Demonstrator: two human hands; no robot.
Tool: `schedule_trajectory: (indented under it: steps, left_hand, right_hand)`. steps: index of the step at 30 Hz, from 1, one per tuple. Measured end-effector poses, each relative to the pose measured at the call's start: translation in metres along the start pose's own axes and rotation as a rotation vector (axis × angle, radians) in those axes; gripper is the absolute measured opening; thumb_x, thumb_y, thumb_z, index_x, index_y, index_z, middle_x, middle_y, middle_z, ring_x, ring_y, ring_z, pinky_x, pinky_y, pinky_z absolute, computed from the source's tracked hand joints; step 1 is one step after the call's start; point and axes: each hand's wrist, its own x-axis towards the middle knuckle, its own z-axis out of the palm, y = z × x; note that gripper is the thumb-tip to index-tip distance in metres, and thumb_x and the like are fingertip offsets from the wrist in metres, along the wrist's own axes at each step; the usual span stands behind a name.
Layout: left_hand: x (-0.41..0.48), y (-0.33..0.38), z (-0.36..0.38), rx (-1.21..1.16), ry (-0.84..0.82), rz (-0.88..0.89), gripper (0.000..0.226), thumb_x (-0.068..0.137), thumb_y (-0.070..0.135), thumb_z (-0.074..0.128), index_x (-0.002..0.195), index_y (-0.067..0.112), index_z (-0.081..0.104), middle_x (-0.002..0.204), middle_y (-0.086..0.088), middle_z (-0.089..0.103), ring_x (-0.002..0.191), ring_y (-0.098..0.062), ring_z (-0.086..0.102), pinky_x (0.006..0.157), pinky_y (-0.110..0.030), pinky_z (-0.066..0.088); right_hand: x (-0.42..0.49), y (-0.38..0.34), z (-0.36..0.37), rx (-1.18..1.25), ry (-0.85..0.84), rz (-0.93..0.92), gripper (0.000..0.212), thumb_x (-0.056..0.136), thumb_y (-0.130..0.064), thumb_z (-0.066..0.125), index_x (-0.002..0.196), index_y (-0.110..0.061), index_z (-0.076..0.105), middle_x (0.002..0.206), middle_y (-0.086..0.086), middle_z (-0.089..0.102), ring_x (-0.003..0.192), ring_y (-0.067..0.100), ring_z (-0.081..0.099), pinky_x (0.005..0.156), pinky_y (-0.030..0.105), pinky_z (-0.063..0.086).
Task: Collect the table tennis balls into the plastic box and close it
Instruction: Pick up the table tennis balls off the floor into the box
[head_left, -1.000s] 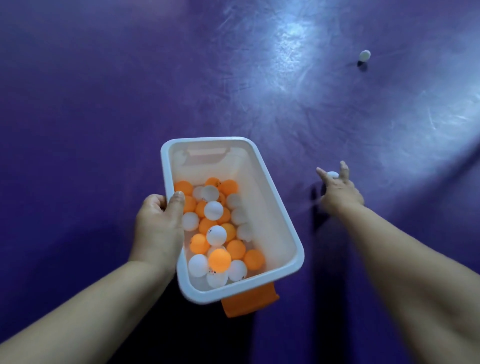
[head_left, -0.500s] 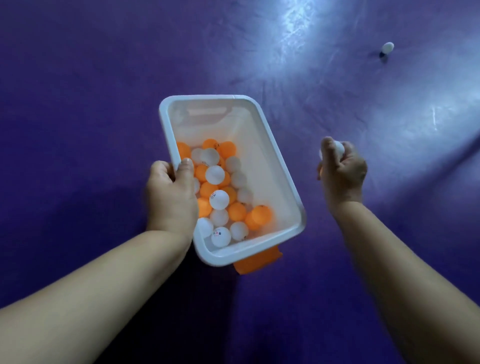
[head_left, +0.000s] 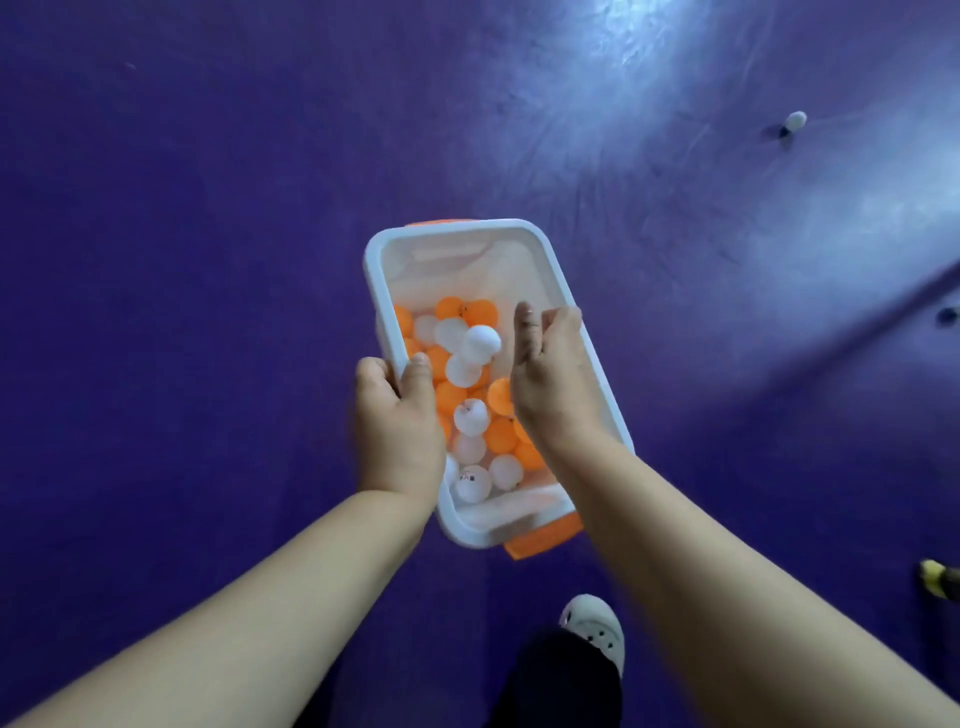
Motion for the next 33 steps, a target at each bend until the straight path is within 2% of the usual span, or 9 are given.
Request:
schedule_trajectory:
  steps: [2,5,9,12,17,20,24,29,33]
  left_hand:
    - [-0.02,0.041,-0.017,-0.014,-0.027,-0.024,0.027,0.094,0.029,0.053,0.075,0.015,0.04,0.064,0.002,0.047,0.053,-0.011,0.043,0.049,-0.026,0.035]
    - [-0.05,0.109,-0.038,-0.03,-0.068,-0.057,0.027,0.093,0.03,0.054,0.075,0.014,0.042,0.066,-0.001,0.05,0.056,-0.017,0.045,0.052,-0.031,0.039]
    - [-0.087,0.217,-0.057,-0.023,-0.128,-0.095,0.024,0.087,0.03,0.061,0.087,0.009,0.05,0.082,-0.014,0.065,0.072,-0.035,0.062,0.063,-0.045,0.053]
    - [-0.114,0.302,-0.064,0.012,-0.152,-0.076,0.017,0.08,0.023,0.063,0.088,0.01,0.053,0.083,-0.014,0.067,0.074,-0.035,0.065,0.063,-0.047,0.054]
    - [-0.158,0.412,-0.065,0.031,-0.174,-0.052,0.017,0.075,0.016,0.061,0.089,0.01,0.053,0.084,-0.014,0.068,0.069,-0.036,0.064,0.059,-0.049,0.055]
    - [-0.181,0.452,-0.059,0.013,-0.153,-0.043,0.014,0.077,0.014,0.058,0.09,0.009,0.053,0.079,-0.011,0.065,0.065,-0.03,0.06,0.059,-0.046,0.055]
    - [-0.194,0.482,-0.045,-0.042,-0.161,-0.076,0.012,0.08,0.013,0.055,0.092,0.01,0.053,0.08,-0.011,0.063,0.063,-0.023,0.057,0.052,-0.033,0.049]
    - [-0.173,0.502,-0.018,-0.047,-0.173,-0.101,0.011,0.081,0.015,0.057,0.089,0.009,0.054,0.077,-0.011,0.061,0.064,-0.023,0.056,0.053,-0.031,0.046]
    - [-0.134,0.518,0.015,-0.044,-0.224,-0.124,0.012,0.08,0.013,0.058,0.088,0.006,0.053,0.074,-0.01,0.058,0.063,-0.024,0.052,0.055,-0.031,0.043]
  right_hand:
    - [-0.02,-0.029,-0.041,-0.021,0.03,-0.009,0.033,0.098,-0.045,0.03,0.097,-0.016,0.045,0.09,0.001,0.062,0.085,0.025,0.059,0.074,0.041,0.045]
    - [-0.045,-0.074,-0.117,-0.193,0.083,-0.061,0.023,0.097,-0.034,0.037,0.088,-0.018,0.05,0.079,-0.002,0.062,0.076,0.023,0.057,0.066,0.037,0.044]
    - [-0.06,-0.124,-0.212,-0.418,0.218,-0.26,0.006,0.088,-0.012,0.057,0.085,-0.013,0.061,0.077,-0.001,0.063,0.072,0.021,0.058,0.052,0.029,0.04]
    - [-0.061,-0.166,-0.276,-0.497,0.239,-0.337,0.009,0.082,-0.005,0.062,0.085,-0.012,0.066,0.079,0.002,0.065,0.071,0.025,0.061,0.045,0.025,0.036]
    - [-0.06,-0.227,-0.377,-0.509,0.239,-0.336,0.018,0.083,-0.003,0.058,0.098,-0.01,0.064,0.101,0.007,0.056,0.074,0.028,0.058,0.051,0.026,0.031]
    - [-0.056,-0.24,-0.424,-0.543,0.194,-0.38,0.02,0.084,-0.002,0.056,0.101,-0.008,0.064,0.104,0.009,0.054,0.086,0.028,0.057,0.052,0.026,0.03]
    - [-0.044,-0.25,-0.465,-0.512,0.141,-0.345,0.026,0.086,-0.005,0.052,0.11,-0.013,0.059,0.112,0.005,0.05,0.095,0.025,0.054,0.057,0.027,0.034]
    - [-0.011,-0.262,-0.485,-0.449,0.079,-0.264,0.024,0.089,-0.01,0.05,0.111,-0.018,0.056,0.11,0.0,0.052,0.087,0.021,0.054,0.063,0.026,0.036]
    - [0.033,-0.269,-0.491,-0.412,0.143,-0.233,0.02,0.086,-0.009,0.054,0.102,-0.016,0.063,0.102,0.0,0.057,0.079,0.023,0.058,0.063,0.028,0.044]
